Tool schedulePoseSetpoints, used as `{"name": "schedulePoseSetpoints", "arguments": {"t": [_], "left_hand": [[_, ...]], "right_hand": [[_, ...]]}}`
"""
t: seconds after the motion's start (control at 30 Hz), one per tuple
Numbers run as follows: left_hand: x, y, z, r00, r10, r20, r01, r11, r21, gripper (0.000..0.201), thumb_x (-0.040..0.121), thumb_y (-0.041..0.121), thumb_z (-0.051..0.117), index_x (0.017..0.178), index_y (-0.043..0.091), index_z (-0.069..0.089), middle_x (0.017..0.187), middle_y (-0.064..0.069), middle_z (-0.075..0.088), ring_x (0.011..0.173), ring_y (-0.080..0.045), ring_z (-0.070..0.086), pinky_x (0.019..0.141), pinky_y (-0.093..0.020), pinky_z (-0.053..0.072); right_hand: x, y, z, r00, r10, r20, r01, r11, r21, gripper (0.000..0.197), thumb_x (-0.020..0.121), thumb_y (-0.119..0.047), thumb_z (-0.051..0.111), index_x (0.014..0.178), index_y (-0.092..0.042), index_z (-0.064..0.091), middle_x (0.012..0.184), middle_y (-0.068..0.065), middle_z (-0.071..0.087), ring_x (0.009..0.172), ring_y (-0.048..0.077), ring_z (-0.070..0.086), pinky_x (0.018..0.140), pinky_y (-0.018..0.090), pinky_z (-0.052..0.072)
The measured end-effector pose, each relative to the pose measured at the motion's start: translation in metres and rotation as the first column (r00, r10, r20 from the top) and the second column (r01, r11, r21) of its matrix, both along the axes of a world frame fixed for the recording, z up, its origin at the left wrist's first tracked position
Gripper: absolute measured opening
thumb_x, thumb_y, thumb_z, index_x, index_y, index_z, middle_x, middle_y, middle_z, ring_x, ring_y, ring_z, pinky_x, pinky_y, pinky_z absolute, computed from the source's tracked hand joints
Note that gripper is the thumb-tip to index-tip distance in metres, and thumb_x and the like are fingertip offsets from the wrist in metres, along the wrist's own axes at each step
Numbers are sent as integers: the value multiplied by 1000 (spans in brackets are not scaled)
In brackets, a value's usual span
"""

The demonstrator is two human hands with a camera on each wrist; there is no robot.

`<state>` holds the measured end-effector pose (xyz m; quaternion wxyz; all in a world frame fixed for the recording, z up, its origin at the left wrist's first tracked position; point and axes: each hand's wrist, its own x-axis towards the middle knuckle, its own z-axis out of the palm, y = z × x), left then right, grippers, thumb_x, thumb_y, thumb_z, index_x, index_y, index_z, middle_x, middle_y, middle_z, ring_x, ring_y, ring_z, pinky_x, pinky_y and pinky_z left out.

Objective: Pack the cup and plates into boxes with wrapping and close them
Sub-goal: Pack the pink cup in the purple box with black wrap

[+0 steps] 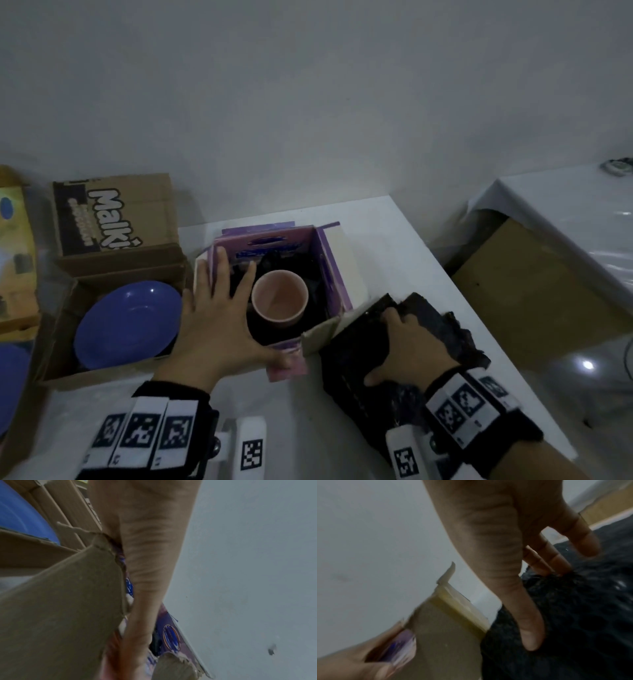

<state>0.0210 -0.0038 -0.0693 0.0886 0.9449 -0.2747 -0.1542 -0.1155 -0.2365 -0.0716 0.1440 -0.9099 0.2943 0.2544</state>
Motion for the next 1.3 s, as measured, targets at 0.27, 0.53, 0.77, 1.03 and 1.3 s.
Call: {"name": "schedulePoseSetpoints", "arguments": {"t": [0.27, 0.53, 0.77, 1.03, 1.3], "left_hand": [[-5, -2, 2, 996, -32, 82, 25, 996, 84, 139, 27, 87, 22, 149, 31, -12, 149, -7, -39, 138, -37, -31, 115, -54, 8], [2, 3, -1, 999, -9, -40, 5, 996, -92, 147, 19, 103, 31, 146, 43, -14, 150, 5, -38, 138, -26, -35, 115, -55, -1], [-1, -1, -11, 988, 148, -37, -150, 897, -416, 107, 60, 87, 32, 150, 33, 12, 159, 7, -8, 145, -14, -16, 119, -45, 5], [8, -5, -21, 942, 302, 144, -173, 808, -563, 52, 89, 38, 59, 135, 17, 47, 146, -3, 41, 135, -27, 26, 111, -41, 27], [8, -6, -29, 933, 349, 93, -196, 706, -680, 34, 92, 15, 54, 126, 20, 54, 141, -1, 49, 134, -26, 33, 111, -42, 29]], "right_hand": [[-19, 2, -12, 960, 35, 279, -38, 999, 5, 20, 77, -24, 61, 74, -31, 43, 76, -8, 51, 77, 18, 55, 59, 27, 44], [-4, -15, 31, 688, -102, 719, 165, 986, -18, 15, 83, 2, 44, 81, -12, 41, 63, 7, 48, 57, 25, 46, 50, 33, 32], [24, 2, 61, 254, -341, 905, 64, 940, 336, 43, 82, -14, 63, 110, -21, 31, 103, 1, 45, 89, 16, 50, 75, 24, 45], [53, 31, 32, 509, -31, 861, -32, 998, 54, 39, 84, -36, 67, 106, -5, 61, 113, 10, 48, 102, 20, 49, 94, 25, 41], [75, 29, 56, 419, -5, 908, -82, 996, 44, 29, 85, -3, 52, 95, -25, 35, 71, -10, 53, 65, 22, 54, 58, 27, 35]]}}
